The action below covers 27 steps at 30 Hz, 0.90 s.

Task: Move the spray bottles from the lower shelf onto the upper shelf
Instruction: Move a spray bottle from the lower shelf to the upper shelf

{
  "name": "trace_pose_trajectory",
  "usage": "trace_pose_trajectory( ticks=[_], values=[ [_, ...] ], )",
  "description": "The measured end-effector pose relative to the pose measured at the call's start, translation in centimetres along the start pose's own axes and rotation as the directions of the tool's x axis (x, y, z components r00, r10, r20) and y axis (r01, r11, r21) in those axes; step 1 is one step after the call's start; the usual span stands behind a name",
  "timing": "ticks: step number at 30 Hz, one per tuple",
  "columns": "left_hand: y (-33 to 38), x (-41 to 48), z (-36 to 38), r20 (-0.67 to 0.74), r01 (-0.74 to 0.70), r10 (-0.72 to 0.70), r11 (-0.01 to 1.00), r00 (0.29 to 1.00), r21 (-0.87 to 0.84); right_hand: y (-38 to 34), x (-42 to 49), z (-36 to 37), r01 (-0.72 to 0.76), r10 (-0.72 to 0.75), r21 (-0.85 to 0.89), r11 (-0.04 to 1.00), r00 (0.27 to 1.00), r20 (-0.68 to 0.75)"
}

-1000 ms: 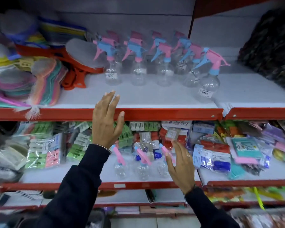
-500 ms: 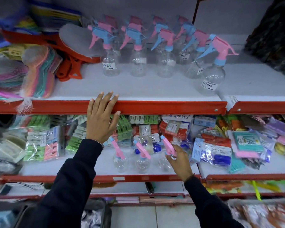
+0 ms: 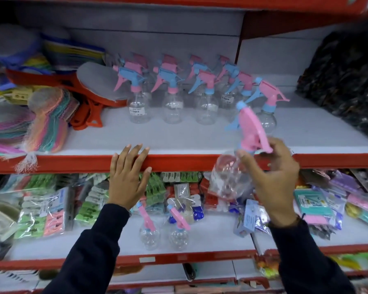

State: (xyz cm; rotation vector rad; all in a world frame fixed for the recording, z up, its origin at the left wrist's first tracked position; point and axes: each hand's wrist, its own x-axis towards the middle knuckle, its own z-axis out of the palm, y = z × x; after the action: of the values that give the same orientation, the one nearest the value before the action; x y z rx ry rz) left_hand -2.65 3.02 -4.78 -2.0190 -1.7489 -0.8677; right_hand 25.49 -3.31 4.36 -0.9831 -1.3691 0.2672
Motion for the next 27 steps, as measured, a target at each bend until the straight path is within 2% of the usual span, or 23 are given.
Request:
trace_pose_trajectory(
  ticks=[3,5,15,21,27],
  values=[
    [-0.1,0.0,0.1,0.005,0.003,-0.003,1.0,1.0,-0.016,-1.2,4.1,1.4,0.047,-0.05,-0.024,0.999,0.993,-0.112],
    [-0.1,0.0,0.1,0.013,0.005,-0.005,1.0,1.0,-0.023,-1.0,6.4,2.9,0.055,-0.062,-0.057,0.997,0.989,-0.131],
    [-0.4,0.1,0.4,0.017,0.004,-0.003,1.0,1.0,-0.02,6.4,10.2,8.9,-0.035,0.028,-0.149,0.988,0.998,-0.048],
    [-0.4,0.1,0.6,0.013,0.006,-0.006,1.0,1.0,-0.03,7.4,10.4,9.5,-0.043,0.032,-0.18,0.983,0.997,-0.068],
    [-0.5,0.2,0.6,0.023,0.005,-0.005,0.999,1.0,-0.033,7.3,10.5,9.1,-0.103,0.095,-0.154,0.983,0.994,-0.059]
  ],
)
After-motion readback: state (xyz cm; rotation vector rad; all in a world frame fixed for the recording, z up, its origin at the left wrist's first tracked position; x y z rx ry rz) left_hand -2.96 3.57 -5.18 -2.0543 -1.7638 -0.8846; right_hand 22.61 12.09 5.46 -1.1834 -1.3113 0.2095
